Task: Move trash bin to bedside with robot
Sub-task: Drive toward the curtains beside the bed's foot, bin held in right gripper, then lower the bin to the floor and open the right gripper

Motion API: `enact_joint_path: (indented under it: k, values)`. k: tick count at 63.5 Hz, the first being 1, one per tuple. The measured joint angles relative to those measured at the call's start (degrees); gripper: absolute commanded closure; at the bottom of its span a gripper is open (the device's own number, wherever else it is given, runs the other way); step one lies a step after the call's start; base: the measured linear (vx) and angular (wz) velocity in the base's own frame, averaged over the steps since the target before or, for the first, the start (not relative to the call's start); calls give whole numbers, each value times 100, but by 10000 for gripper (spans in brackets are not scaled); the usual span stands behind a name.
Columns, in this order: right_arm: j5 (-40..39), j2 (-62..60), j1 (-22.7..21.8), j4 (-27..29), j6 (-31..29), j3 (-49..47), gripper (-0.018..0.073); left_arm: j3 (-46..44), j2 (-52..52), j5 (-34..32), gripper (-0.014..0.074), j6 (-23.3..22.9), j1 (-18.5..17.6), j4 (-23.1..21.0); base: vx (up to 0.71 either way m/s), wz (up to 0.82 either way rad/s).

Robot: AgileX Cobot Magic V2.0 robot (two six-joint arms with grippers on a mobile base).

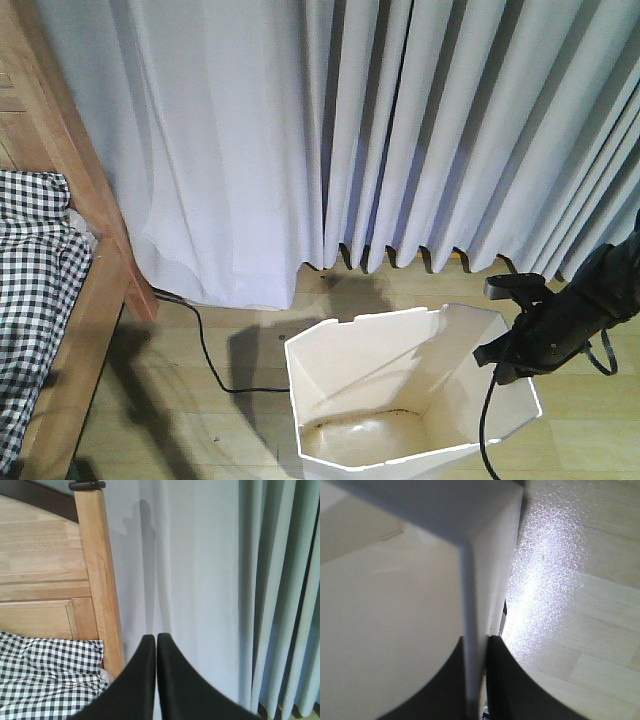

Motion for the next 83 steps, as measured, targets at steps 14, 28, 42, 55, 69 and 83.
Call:
enact_joint_path:
  k: [14,28,42,55,69,83]
  values:
    - [-249,55,0,37,-4,-7,562,0,0,0,603,0,0,0,0,0]
    - [-312,476,-5,-24,11,-569,561,0,0,0,603,0,0,0,0,0]
    - [-300,1252,-5,-108,235,-1441,561,0,0,0,603,0,0,0,0,0]
    - [-189,2150,-5,-615,599,-2387,561,0,0,0,603,0,0,0,0,0]
    - [-34,3040,-5,-934,1085,-3155,561,0,0,0,603,0,0,0,0,0]
    - [43,3909,0,-807,1411,-3938,561,0,0,0,603,0,0,0,0,0]
